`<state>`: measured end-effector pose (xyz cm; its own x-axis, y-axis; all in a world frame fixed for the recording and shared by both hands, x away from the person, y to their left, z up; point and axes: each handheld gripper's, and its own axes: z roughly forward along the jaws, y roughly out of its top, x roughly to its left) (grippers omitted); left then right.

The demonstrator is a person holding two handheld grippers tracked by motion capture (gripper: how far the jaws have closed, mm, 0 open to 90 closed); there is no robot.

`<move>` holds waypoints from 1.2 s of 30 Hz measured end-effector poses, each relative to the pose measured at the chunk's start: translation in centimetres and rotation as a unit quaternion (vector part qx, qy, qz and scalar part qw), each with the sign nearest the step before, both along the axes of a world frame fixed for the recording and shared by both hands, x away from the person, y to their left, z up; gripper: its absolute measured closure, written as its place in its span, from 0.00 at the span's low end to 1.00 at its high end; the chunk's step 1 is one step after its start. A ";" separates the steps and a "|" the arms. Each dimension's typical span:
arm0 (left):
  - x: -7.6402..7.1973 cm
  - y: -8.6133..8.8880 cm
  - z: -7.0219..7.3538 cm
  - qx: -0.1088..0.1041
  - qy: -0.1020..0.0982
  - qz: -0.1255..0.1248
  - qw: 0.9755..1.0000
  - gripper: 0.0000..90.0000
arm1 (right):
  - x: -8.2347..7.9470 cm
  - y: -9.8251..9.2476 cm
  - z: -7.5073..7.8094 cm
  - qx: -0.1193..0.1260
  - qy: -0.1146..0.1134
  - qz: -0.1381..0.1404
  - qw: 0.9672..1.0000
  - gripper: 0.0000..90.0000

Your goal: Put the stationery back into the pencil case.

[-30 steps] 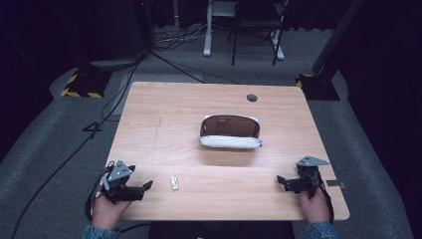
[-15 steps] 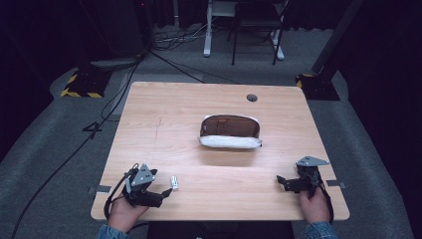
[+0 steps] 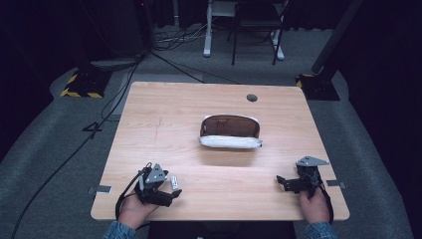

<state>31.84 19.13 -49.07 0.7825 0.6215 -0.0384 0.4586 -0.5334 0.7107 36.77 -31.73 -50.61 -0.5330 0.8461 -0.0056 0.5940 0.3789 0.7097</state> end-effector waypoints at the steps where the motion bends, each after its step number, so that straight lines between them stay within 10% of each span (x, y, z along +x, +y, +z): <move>1: 0.1 -0.2 -0.1 -0.001 0.006 -0.001 1.000 0.20 | 0.0 0.0 0.0 0.000 0.000 0.000 1.000 0.00; 36: 0.7 -0.6 -0.6 0.031 0.006 -0.017 0.999 0.51 | 0.0 0.0 0.0 0.000 0.000 0.000 1.000 0.00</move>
